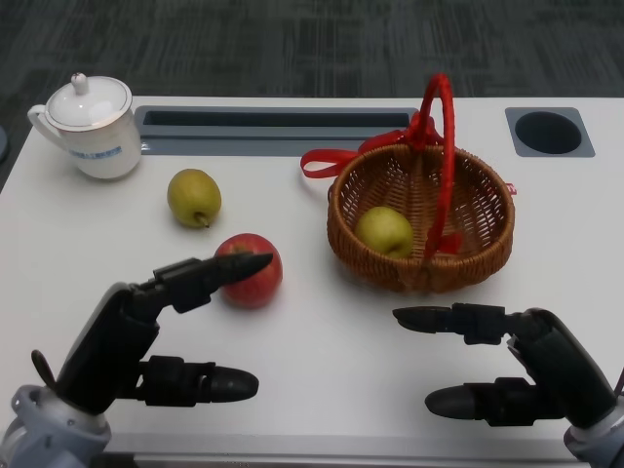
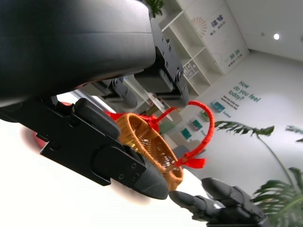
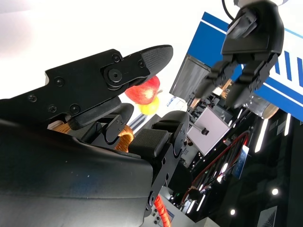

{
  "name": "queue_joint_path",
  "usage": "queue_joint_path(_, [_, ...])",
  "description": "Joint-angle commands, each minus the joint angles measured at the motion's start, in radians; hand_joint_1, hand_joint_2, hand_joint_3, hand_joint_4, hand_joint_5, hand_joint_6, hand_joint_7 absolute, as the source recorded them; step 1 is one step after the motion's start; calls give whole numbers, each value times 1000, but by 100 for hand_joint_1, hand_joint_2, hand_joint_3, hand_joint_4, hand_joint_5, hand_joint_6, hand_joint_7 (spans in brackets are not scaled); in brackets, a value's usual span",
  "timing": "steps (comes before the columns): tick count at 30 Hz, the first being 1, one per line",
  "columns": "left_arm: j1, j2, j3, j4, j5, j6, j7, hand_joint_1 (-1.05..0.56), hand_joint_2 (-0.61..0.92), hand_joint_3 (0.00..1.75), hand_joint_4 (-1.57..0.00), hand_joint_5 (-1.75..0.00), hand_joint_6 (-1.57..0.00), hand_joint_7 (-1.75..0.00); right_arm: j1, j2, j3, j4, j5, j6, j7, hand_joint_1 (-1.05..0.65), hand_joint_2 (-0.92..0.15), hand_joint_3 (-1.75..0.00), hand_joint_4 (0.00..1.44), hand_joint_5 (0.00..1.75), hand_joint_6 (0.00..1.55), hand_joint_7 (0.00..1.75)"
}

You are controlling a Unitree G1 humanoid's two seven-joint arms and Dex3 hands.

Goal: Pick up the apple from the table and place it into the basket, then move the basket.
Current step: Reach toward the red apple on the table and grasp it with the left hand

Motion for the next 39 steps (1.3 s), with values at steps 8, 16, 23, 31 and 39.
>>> queue_joint_path(8, [-183,116,-107,118,527,142,551,-85,79,0,0,0,-8,0,-4,-16,-13,3,-3,-6,-9,-63,-83,0,81,0,70,0])
queue_joint_path(16, [-376,120,-319,411,596,277,733,-82,77,0,-8,-5,-14,-4,-4,-23,-12,-3,-2,-8,-6,-63,-84,0,81,0,69,0])
queue_joint_path(23, [-479,70,-427,588,558,370,747,-91,82,1,-8,-31,-24,-6,2,-25,-6,-11,10,-8,2,-63,-84,0,82,0,70,0])
queue_joint_path(31, [-520,23,-473,657,505,494,714,-99,78,0,-2,-76,-38,-8,3,-25,-6,-21,14,-2,7,-62,-84,0,80,0,69,0])
queue_joint_path(39, [-528,2,-494,670,468,564,699,-76,73,0,-36,-50,-55,-2,13,-25,-8,-37,0,9,-3,-64,-85,0,80,0,70,0])
